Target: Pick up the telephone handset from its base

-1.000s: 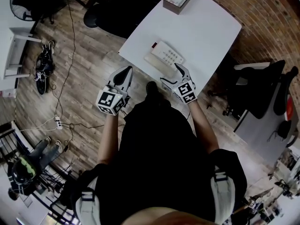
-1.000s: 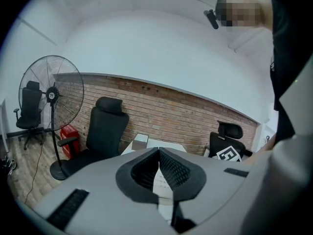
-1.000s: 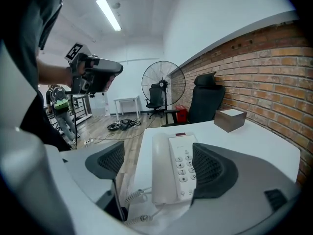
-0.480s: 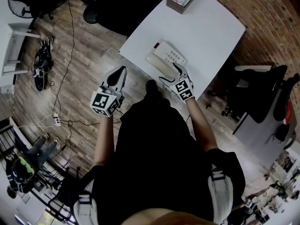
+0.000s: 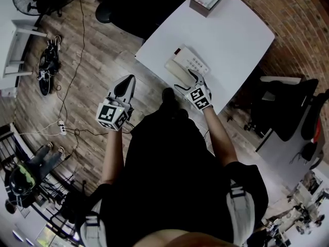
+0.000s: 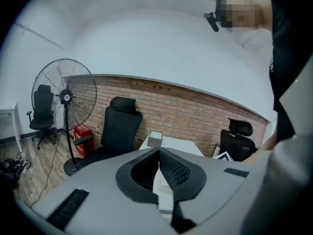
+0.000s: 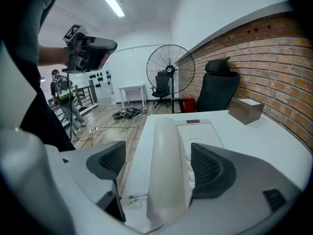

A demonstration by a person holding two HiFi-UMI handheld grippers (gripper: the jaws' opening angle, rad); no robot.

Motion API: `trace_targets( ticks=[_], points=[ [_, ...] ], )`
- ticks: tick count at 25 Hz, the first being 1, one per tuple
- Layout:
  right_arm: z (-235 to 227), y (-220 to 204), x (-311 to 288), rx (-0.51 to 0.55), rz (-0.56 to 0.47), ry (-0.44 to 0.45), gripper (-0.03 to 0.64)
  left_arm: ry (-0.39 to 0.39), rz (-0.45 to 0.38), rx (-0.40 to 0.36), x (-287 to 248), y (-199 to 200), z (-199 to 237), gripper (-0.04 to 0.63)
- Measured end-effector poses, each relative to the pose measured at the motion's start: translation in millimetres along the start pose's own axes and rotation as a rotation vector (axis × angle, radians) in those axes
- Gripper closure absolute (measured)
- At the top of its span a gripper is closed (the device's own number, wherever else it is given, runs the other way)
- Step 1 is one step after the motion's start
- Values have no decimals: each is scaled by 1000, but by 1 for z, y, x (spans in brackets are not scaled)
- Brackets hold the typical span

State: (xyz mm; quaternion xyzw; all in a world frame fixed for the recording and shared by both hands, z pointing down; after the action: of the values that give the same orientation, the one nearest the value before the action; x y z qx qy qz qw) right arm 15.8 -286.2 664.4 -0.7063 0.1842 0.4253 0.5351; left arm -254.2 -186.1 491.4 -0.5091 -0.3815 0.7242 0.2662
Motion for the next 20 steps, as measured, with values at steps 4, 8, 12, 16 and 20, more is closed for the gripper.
trace_targets(
  ticks=[4, 8, 12, 16, 20],
  points=[
    [-1, 0, -7, -6, 7, 0, 209, 7, 0, 7, 2, -2, 6, 575],
    [-5, -2, -13, -11, 23, 1, 237, 4, 1, 10, 1, -3, 8, 575],
    [-10, 0, -17, -20, 29, 3, 283, 2, 7, 14, -2, -4, 14, 575],
    [-12, -1, -23, -23, 44, 2, 314, -3, 7, 17, -6, -2, 18, 575],
    [-12, -3, -28, -33, 67, -9, 375, -6, 9, 17, -8, 0, 23, 575]
  ],
)
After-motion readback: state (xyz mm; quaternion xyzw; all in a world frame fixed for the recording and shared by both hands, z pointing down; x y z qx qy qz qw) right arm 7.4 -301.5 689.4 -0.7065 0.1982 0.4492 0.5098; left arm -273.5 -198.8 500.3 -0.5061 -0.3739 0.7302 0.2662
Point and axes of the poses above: the fingertips, and each gripper's own axes: x backward along the fingers, z to its left, y out of its top, the point moved 9 cm from there along x, backward along the fingers, and after that the axes turned 14 degrees about z, right-handed, at the moved point
